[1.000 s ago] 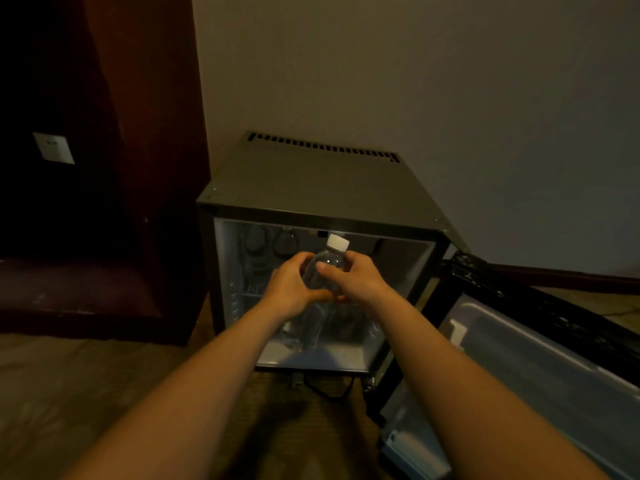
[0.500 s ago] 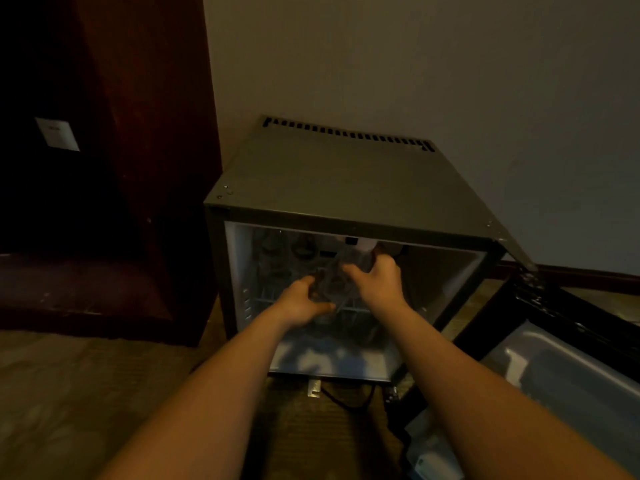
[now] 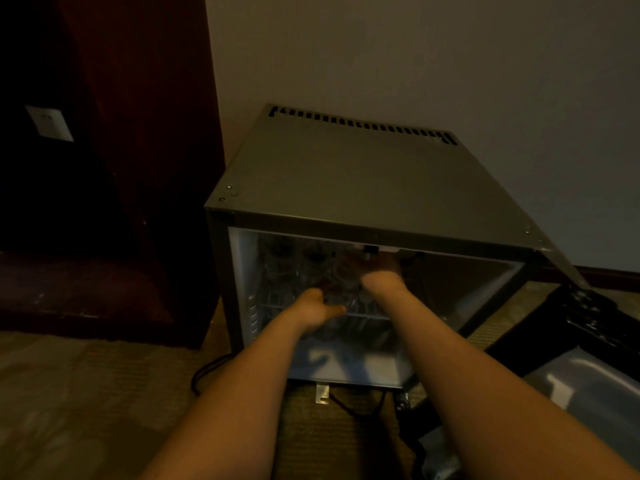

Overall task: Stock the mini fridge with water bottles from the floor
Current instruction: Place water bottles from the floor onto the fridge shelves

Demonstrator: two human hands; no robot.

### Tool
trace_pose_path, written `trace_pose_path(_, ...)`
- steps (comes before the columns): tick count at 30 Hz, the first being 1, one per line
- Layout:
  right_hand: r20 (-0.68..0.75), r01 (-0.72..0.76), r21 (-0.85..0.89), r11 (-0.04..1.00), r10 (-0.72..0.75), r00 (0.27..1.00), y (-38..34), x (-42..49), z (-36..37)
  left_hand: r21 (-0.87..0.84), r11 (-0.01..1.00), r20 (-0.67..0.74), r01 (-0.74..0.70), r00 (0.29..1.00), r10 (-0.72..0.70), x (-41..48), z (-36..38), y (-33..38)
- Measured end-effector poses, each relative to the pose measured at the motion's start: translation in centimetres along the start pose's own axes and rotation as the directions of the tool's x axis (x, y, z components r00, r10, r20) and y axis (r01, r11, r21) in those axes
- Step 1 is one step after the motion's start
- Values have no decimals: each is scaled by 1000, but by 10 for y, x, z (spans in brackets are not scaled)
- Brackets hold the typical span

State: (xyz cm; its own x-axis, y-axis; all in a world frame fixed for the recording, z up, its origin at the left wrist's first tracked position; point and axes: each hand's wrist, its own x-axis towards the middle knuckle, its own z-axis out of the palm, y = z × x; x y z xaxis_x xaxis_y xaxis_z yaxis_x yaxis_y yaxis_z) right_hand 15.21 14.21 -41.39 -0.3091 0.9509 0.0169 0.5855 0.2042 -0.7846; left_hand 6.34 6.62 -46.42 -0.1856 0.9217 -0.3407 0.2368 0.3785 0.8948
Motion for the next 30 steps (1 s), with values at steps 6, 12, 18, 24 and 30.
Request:
trace_pose_path(6, 63, -38, -29, 999, 40, 997, 4, 9, 6, 75, 996, -31, 39, 999, -37, 3, -2, 1)
trace_pose_path(12, 153, -54, -103, 993, 69, 986, 16, -10, -5, 221, 973, -35, 68, 998, -62, -14, -13, 2)
trace_pose_path(18, 225, -37, -64, 997, 51, 973, 21, -41, -30, 304, 952, 28, 49, 998, -60, -44, -15, 10)
trace_pose_path(24, 295, 34, -194, 980, 25, 955, 14, -84, -66, 388, 922, 85, 8, 995, -45, -80, -1, 28)
trace_pose_path(30, 349, 35, -303, 952, 76, 934, 14, -124, -101, 504, 863, 130, -42, 991, -28, -116, 21, 45)
